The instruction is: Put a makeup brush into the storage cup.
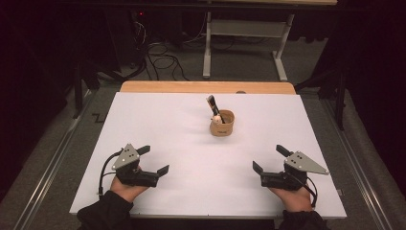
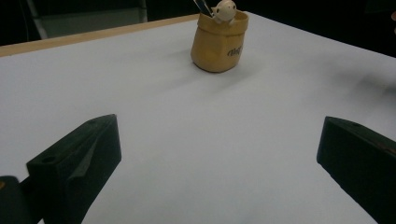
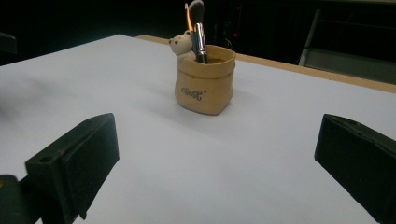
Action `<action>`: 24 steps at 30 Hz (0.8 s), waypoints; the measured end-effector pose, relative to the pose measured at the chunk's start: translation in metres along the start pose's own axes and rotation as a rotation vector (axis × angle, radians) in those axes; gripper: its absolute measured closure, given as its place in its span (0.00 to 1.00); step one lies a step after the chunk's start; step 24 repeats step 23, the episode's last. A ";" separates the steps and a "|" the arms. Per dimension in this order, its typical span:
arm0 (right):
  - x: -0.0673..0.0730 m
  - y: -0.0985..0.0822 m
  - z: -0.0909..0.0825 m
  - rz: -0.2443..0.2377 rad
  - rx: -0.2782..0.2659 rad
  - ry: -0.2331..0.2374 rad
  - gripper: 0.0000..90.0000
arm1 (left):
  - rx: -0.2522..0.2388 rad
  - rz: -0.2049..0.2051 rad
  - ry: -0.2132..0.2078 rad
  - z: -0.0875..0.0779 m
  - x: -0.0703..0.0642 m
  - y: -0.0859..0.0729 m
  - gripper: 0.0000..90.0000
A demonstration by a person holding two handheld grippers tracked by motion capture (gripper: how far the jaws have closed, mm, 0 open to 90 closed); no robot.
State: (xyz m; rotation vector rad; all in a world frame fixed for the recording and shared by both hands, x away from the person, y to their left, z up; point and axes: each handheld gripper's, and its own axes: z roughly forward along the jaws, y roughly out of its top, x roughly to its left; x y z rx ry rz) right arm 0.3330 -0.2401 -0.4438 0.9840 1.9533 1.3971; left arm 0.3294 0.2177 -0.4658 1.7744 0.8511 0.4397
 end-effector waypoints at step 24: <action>0.001 -0.004 0.005 0.006 0.018 -0.010 0.01 | -0.019 0.004 -0.002 -0.003 0.003 0.002 0.01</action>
